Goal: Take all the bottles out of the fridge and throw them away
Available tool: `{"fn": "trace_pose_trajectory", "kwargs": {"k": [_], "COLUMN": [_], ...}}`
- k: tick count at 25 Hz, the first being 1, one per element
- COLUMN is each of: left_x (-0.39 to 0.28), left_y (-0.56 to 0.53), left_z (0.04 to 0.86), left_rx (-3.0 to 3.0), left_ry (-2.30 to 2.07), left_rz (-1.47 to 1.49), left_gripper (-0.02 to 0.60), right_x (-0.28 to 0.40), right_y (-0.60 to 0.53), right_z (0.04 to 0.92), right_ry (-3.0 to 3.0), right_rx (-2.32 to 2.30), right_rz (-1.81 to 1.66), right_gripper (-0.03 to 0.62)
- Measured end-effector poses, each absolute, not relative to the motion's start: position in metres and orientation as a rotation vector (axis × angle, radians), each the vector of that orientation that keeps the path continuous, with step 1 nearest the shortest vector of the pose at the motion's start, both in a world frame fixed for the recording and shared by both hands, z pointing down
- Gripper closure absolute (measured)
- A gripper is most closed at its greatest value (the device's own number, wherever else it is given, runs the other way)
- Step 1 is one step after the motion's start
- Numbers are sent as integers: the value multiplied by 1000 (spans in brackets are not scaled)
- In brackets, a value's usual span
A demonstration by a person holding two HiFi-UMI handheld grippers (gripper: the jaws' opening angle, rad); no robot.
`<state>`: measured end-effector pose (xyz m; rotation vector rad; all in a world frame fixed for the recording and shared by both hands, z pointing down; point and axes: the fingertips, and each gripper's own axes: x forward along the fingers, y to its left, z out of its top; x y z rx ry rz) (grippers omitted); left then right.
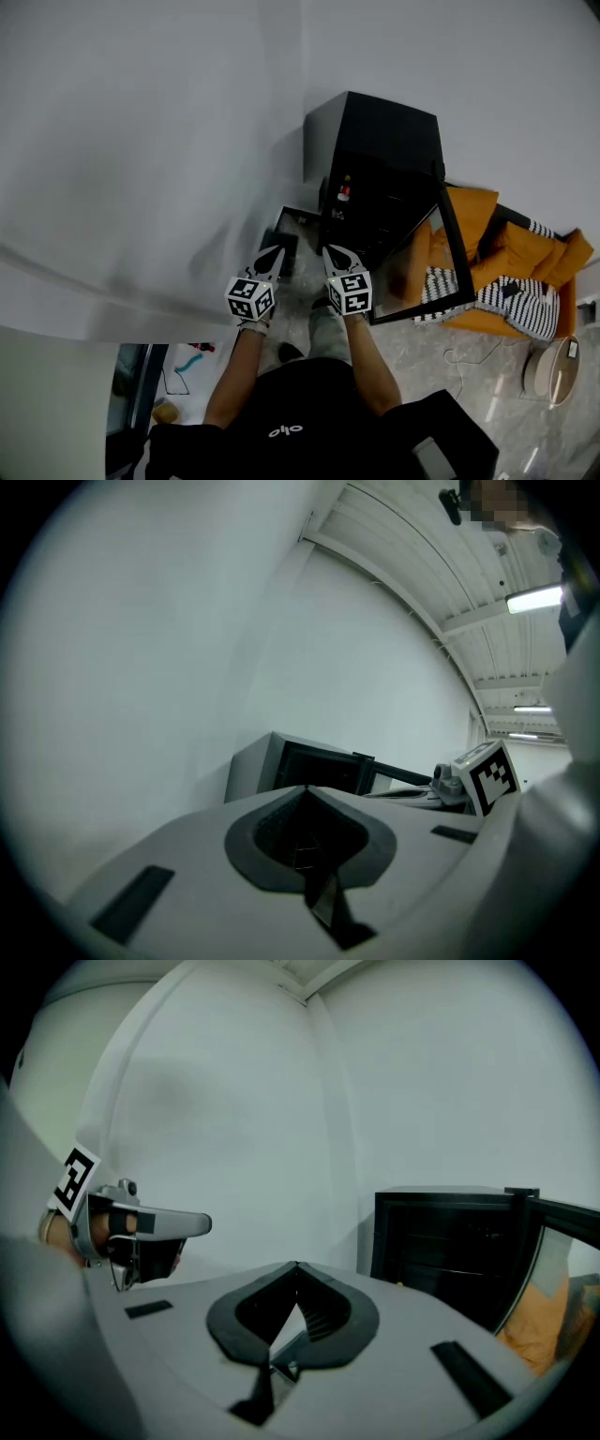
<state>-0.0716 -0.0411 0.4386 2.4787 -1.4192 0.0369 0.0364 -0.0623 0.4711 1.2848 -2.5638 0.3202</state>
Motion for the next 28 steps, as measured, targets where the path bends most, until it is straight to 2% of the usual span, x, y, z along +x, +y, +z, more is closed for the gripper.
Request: {"fn": "trace_pose_trajectory", "kwargs": {"k": [13,28], "left_x": [37,148], "left_y": [-18,31], "left_z": [420,404], "left_rx": [2575,2543], "left_ry": [-1378,-1451], "left_rz": [71,137], "left_gripper": [575,575], "right_x": [159,281], "right_y": [-26,30], "right_z": [448,440], "right_ry": [-2532,-2580], "right_rx": [1436,1327], "right_rz": [326,345], "right_gripper": [585,585]}}
